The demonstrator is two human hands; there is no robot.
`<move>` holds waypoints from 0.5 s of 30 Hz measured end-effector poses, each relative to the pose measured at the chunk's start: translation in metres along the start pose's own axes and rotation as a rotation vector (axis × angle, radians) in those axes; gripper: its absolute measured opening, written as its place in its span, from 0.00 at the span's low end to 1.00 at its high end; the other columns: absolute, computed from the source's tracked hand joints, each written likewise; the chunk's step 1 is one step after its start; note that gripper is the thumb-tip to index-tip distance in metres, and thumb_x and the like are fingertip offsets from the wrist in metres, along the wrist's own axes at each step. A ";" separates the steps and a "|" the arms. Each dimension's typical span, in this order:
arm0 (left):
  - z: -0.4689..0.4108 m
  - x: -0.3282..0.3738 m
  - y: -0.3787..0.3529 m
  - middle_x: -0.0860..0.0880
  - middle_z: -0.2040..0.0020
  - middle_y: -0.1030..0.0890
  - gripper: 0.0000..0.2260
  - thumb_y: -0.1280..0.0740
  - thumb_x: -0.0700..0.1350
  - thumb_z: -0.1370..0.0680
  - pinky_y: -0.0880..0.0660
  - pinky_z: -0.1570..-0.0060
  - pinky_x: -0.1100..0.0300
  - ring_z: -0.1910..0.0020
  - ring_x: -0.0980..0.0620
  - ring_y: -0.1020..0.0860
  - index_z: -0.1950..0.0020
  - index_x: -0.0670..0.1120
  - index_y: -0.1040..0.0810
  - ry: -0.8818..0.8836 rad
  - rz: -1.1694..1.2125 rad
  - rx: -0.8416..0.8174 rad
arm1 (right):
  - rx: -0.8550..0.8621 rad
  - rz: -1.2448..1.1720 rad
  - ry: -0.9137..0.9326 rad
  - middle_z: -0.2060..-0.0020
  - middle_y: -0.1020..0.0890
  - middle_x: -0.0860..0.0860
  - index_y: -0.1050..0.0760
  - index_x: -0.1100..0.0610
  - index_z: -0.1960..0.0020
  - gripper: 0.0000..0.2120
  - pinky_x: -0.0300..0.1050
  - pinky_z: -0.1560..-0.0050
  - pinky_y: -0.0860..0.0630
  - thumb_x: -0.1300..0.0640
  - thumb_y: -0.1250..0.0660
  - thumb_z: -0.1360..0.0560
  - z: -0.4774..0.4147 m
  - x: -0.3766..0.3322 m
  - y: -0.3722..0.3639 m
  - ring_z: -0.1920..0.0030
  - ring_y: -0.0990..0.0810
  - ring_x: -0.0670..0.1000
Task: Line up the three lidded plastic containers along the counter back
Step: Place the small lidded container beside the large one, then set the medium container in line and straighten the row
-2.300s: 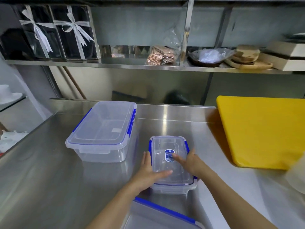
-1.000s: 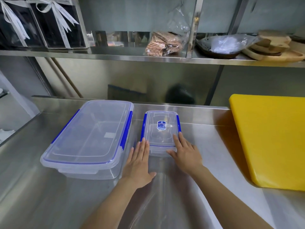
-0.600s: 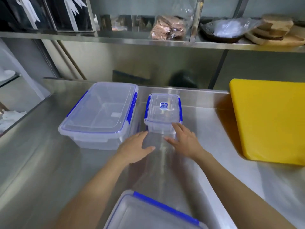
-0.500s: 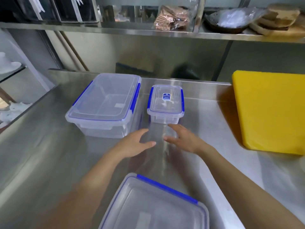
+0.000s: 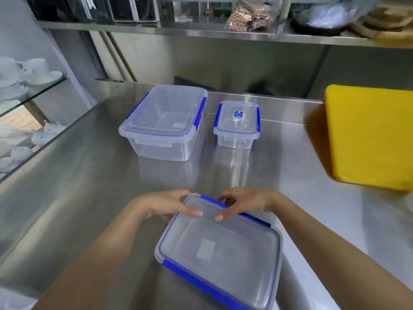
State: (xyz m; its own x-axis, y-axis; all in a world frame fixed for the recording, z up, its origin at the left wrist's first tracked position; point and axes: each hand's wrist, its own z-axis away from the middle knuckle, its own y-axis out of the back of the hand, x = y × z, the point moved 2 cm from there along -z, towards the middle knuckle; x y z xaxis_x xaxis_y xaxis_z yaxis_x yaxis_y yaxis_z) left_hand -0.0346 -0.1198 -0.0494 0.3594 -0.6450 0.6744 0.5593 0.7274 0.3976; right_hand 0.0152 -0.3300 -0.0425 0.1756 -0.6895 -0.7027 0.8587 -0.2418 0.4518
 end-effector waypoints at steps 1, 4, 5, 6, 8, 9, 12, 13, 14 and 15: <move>0.000 -0.002 -0.001 0.52 0.49 0.19 0.30 0.25 0.64 0.44 0.22 0.49 0.54 0.49 0.53 0.19 0.47 0.53 0.25 -0.013 0.017 0.013 | -0.001 -0.008 0.007 0.54 0.19 0.47 0.25 0.50 0.45 0.21 0.41 0.51 0.24 0.42 0.28 0.34 0.000 0.000 -0.002 0.53 0.19 0.49; -0.003 -0.006 -0.005 0.51 0.54 0.20 0.29 0.23 0.61 0.45 0.25 0.56 0.56 0.56 0.53 0.20 0.52 0.48 0.26 -0.047 0.087 0.050 | 0.010 -0.040 0.029 0.58 0.19 0.45 0.25 0.47 0.52 0.14 0.39 0.56 0.25 0.44 0.28 0.33 0.003 0.002 -0.004 0.56 0.19 0.47; -0.004 -0.006 -0.006 0.51 0.55 0.20 0.28 0.23 0.61 0.45 0.26 0.57 0.58 0.57 0.54 0.21 0.53 0.49 0.26 -0.063 0.118 0.067 | 0.020 -0.054 0.032 0.58 0.19 0.45 0.25 0.48 0.52 0.13 0.38 0.57 0.25 0.44 0.28 0.33 0.004 0.003 -0.004 0.57 0.19 0.46; -0.006 -0.006 -0.006 0.51 0.56 0.20 0.27 0.23 0.60 0.44 0.26 0.57 0.59 0.58 0.55 0.21 0.53 0.49 0.26 -0.082 0.143 0.100 | 0.040 -0.076 0.031 0.58 0.19 0.45 0.25 0.48 0.52 0.13 0.38 0.58 0.24 0.44 0.29 0.32 0.005 0.006 -0.004 0.58 0.19 0.47; -0.014 -0.002 -0.007 0.52 0.57 0.20 0.23 0.23 0.59 0.40 0.26 0.58 0.62 0.61 0.57 0.22 0.53 0.50 0.26 -0.114 0.169 0.222 | 0.113 -0.142 0.024 0.54 0.17 0.50 0.24 0.52 0.49 0.16 0.44 0.54 0.21 0.44 0.29 0.32 0.005 0.012 -0.001 0.55 0.18 0.51; -0.018 0.002 -0.008 0.52 0.57 0.21 0.20 0.24 0.57 0.37 0.27 0.60 0.64 0.63 0.59 0.22 0.54 0.50 0.26 -0.128 0.166 0.302 | 0.171 -0.177 0.018 0.53 0.17 0.53 0.23 0.53 0.48 0.18 0.47 0.51 0.20 0.44 0.29 0.33 0.005 0.016 0.001 0.54 0.18 0.53; -0.031 0.021 -0.010 0.50 0.50 0.22 0.15 0.29 0.54 0.29 0.26 0.50 0.56 0.53 0.54 0.22 0.49 0.49 0.28 -0.181 0.049 0.533 | 0.382 -0.273 -0.003 0.58 0.18 0.51 0.23 0.54 0.52 0.17 0.42 0.58 0.21 0.43 0.29 0.33 0.004 0.028 0.011 0.59 0.18 0.49; -0.034 0.028 -0.011 0.49 0.46 0.22 0.15 0.31 0.54 0.28 0.28 0.44 0.52 0.48 0.50 0.23 0.46 0.48 0.28 -0.199 -0.015 0.595 | 0.438 -0.313 -0.012 0.60 0.18 0.50 0.23 0.54 0.54 0.16 0.40 0.61 0.22 0.43 0.29 0.33 0.003 0.032 0.014 0.62 0.18 0.47; -0.036 0.034 -0.011 0.47 0.43 0.23 0.17 0.31 0.53 0.27 0.31 0.40 0.51 0.43 0.47 0.25 0.43 0.47 0.28 -0.214 -0.102 0.664 | 0.487 -0.357 -0.019 0.62 0.18 0.50 0.23 0.54 0.56 0.15 0.38 0.63 0.23 0.44 0.29 0.33 0.002 0.035 0.016 0.65 0.19 0.46; -0.037 0.039 -0.011 0.46 0.40 0.25 0.19 0.32 0.52 0.27 0.34 0.38 0.52 0.40 0.45 0.28 0.40 0.46 0.29 -0.227 -0.191 0.731 | 0.540 -0.395 -0.030 0.63 0.18 0.50 0.22 0.55 0.56 0.14 0.38 0.64 0.23 0.45 0.29 0.32 0.001 0.039 0.019 0.67 0.19 0.45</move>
State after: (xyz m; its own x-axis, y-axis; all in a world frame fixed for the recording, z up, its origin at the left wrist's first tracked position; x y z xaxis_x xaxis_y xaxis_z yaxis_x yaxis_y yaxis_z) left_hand 0.0013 -0.1616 -0.0502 0.1011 -0.7677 0.6327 -0.0652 0.6295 0.7742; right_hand 0.0379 -0.3624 -0.0603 -0.1224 -0.4961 -0.8596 0.4929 -0.7821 0.3813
